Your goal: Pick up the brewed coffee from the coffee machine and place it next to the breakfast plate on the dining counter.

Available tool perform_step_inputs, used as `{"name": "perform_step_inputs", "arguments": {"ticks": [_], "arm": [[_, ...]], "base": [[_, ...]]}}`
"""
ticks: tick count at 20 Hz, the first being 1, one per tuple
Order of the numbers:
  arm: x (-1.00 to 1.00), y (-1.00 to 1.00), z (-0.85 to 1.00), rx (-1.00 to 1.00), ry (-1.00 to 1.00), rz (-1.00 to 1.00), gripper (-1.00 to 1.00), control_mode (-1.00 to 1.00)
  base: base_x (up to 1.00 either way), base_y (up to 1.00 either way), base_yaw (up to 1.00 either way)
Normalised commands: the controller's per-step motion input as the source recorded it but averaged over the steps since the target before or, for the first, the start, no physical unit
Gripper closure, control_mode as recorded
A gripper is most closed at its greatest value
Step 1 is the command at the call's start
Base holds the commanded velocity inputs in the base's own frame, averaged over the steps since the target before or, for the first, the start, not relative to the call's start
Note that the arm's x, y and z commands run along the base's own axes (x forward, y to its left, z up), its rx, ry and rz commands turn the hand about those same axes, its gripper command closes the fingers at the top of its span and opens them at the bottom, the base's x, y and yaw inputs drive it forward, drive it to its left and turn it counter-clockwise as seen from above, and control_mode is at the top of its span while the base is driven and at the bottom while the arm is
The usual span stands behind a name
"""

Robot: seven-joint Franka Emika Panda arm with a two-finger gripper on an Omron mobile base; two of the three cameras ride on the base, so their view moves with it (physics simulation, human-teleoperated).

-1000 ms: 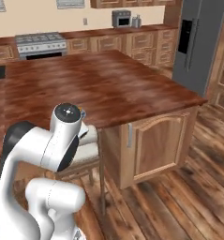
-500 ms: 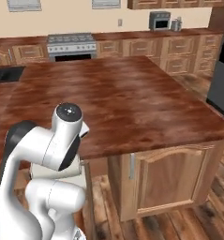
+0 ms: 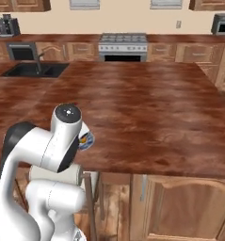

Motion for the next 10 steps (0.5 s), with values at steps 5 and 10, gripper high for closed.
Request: {"name": "perform_step_inputs", "arguments": {"ticks": [5,10], "arm": [[0.0,0.0,0.0,0.0,0.0,0.0,1.0,1.0],[0.0,0.0,0.0,0.0,0.0,0.0,1.0,1.0]], "base": [[1.0,-0.34,0.56],[0.95,-0.28,0.52]]}}
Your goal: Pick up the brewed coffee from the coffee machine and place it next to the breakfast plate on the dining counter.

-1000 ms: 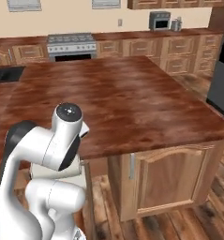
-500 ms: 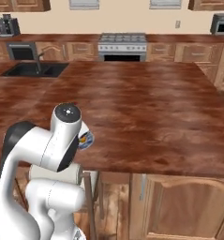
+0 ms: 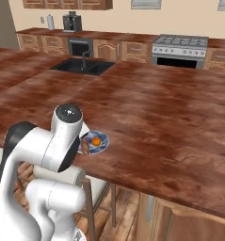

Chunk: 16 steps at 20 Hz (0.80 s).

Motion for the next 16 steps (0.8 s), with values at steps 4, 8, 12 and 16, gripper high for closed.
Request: {"name": "perform_step_inputs", "arguments": {"ticks": [4,8,12,16], "arm": [[0.43,-0.29,-0.03,0.0,0.0,0.1,1.0,-1.0],[0.46,-0.47,-0.01,-0.01,0.0,-0.06,1.0,-1.0],[0.59,-0.48,-0.11,-0.02,0.02,-0.11,1.0,-1.0],[0.73,-0.5,-0.18,-0.01,0.09,-0.16,1.0,-1.0]], "base": [[0.0,0.0,0.0],[0.0,0.0,0.0],[0.0,0.0,0.0],[0.0,0.0,0.0]]}}
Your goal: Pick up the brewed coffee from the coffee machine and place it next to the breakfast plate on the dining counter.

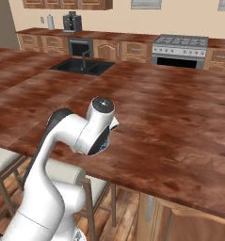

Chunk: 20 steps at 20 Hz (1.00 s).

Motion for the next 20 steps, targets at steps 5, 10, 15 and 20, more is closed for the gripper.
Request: {"name": "perform_step_inputs", "arguments": {"ticks": [5,10,15,20], "arm": [[0.78,-0.55,-0.26,0.0,0.06,-0.11,1.0,-1.0],[0.71,-0.32,-0.31,0.0,0.0,0.0,1.0,-1.0],[0.57,-0.07,-0.52,0.0,0.0,0.0,1.0,-1.0],[0.47,-0.19,-0.54,0.0,0.0,0.0,1.0,-1.0]], "base": [[0.0,0.0,0.0],[0.0,0.0,0.0],[0.0,0.0,0.0],[0.0,0.0,0.0]]}}
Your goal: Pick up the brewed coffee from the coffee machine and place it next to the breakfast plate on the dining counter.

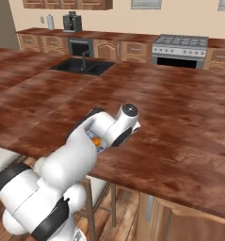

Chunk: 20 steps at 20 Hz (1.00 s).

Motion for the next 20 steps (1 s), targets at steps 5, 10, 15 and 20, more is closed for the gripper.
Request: {"name": "perform_step_inputs", "arguments": {"ticks": [5,10,15,20], "arm": [[0.58,-0.13,-0.48,0.0,0.0,0.0,1.0,-1.0],[0.63,-0.05,-0.48,0.0,0.0,0.0,1.0,-1.0],[0.51,-0.21,-0.46,0.0,0.0,0.0,1.0,-1.0],[0.29,-0.26,-0.5,0.0,0.0,0.03,1.0,-1.0]], "base": [[0.0,0.0,0.0],[0.0,0.0,0.0],[0.0,0.0,0.0],[0.0,0.0,0.0]]}}
